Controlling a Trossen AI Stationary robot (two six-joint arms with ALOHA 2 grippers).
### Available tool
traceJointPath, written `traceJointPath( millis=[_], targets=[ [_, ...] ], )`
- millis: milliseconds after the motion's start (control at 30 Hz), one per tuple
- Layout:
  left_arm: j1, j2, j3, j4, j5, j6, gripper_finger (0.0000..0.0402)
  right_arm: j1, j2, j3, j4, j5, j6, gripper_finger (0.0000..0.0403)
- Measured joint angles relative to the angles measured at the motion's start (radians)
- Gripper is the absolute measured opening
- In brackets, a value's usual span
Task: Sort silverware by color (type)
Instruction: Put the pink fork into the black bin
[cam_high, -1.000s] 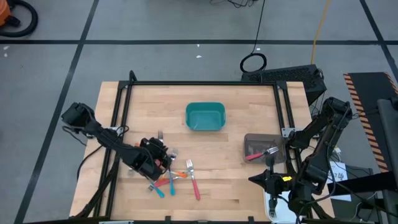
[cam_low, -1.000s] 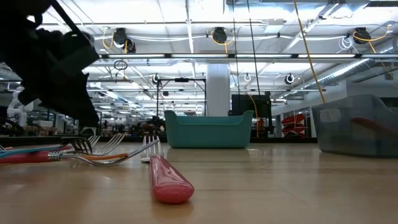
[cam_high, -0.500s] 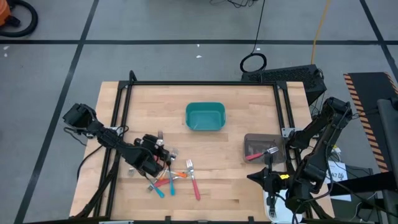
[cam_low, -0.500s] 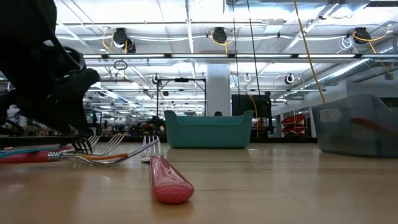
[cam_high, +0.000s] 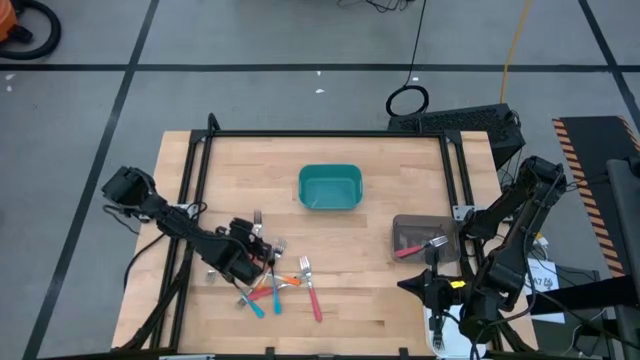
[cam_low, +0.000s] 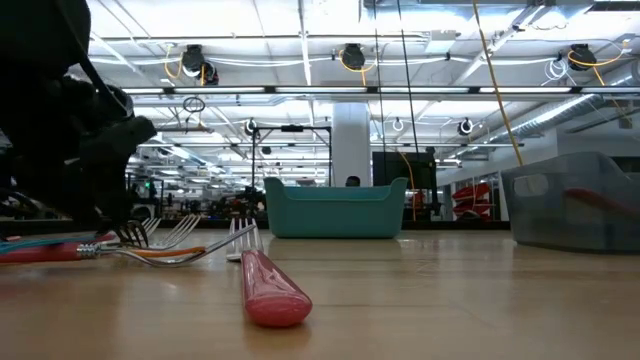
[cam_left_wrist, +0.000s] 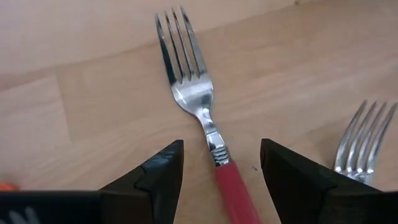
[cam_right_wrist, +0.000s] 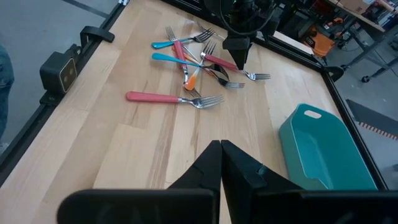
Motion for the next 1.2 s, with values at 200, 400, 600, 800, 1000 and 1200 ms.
traceJointPath(
  millis=[200, 400, 600, 800, 1000, 1200],
  targets=[
    [0.008, 0.064, 0.002, 0.051, 0.039, 0.07, 0.0186, 0.0, 0.0, 0.0, 0.0, 0.0, 0.0, 0.0004],
    [0.011, 0.1, 0.004, 0.075, 0.034, 0.107, 0.0123, 0.0, 0.0, 0.0, 0.003, 0.0, 0.0, 0.0004],
    [0.011, 0.094, 0.002, 0.089, 0.022, 0.153, 0.0057, 0.0, 0.0, 0.0, 0.001, 0.0, -0.019, 0.0004],
    [0.01, 0.095, 0.002, 0.09, -0.007, 0.179, 0.0043, 0.0, 0.0, 0.0, 0.001, 0.0, -0.022, 0.0004],
    [0.012, 0.099, 0.022, 0.069, -0.024, 0.2, 0.0043, 0.0, 0.0, 0.0, 0.001, 0.0, -0.018, 0.0004],
    [0.024, 0.1, 0.113, -0.043, -0.035, 0.246, 0.0043, 0.0, 0.0, 0.0, 0.001, 0.0, -0.015, 0.0004]
  ],
)
